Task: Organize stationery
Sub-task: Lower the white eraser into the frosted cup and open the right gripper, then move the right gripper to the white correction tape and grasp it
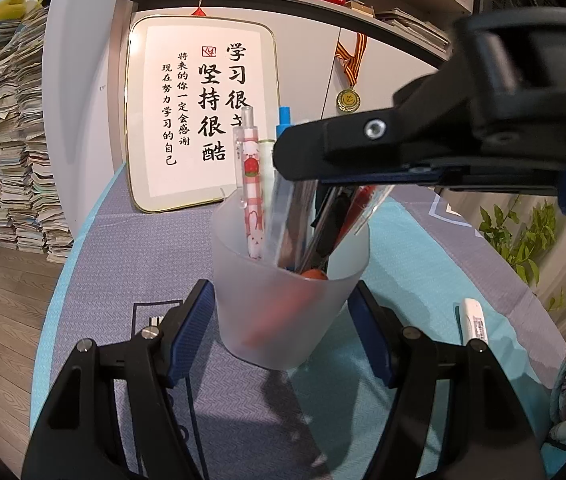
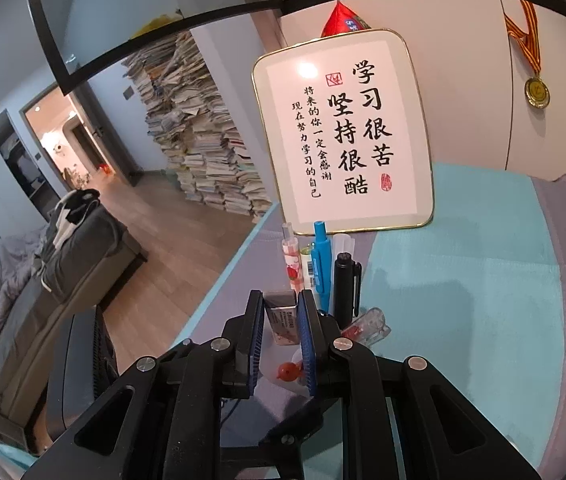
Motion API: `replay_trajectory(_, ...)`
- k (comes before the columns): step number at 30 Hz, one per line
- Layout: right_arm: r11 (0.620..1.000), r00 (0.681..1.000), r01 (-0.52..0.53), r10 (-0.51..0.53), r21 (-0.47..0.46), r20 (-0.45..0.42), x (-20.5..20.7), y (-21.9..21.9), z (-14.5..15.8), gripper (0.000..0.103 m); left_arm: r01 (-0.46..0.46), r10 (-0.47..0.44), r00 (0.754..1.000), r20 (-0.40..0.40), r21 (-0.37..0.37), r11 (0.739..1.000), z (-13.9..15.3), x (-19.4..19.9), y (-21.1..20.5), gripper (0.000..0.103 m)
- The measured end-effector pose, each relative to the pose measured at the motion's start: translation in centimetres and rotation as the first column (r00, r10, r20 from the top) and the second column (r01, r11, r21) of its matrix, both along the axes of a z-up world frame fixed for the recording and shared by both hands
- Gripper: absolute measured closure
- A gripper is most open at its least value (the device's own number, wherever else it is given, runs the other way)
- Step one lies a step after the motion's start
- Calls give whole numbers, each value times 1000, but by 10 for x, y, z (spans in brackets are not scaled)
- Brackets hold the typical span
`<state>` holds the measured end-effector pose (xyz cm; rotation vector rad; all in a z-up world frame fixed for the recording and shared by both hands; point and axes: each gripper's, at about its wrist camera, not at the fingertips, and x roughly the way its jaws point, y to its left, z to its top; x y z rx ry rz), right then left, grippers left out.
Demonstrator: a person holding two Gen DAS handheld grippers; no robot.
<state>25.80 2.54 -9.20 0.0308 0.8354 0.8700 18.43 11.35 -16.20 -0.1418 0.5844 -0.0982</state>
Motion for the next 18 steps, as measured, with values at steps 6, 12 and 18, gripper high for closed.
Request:
replay_trajectory(6,1000,1000,23,-23,19,-4,-1,-10,4,71,-2,2,1000,-1,3,1000,0,0,0,35)
replay_trajectory(12,995,994,97,-98,23,44,-14,-47,18,63,-2,2,1000,1,3,1000,0,-1,0,35)
replay_trajectory(18,943,954,297,-286,-152,88,-22,-104,0,45,-1,1,1000,2,4,1000,0,-1,0,35)
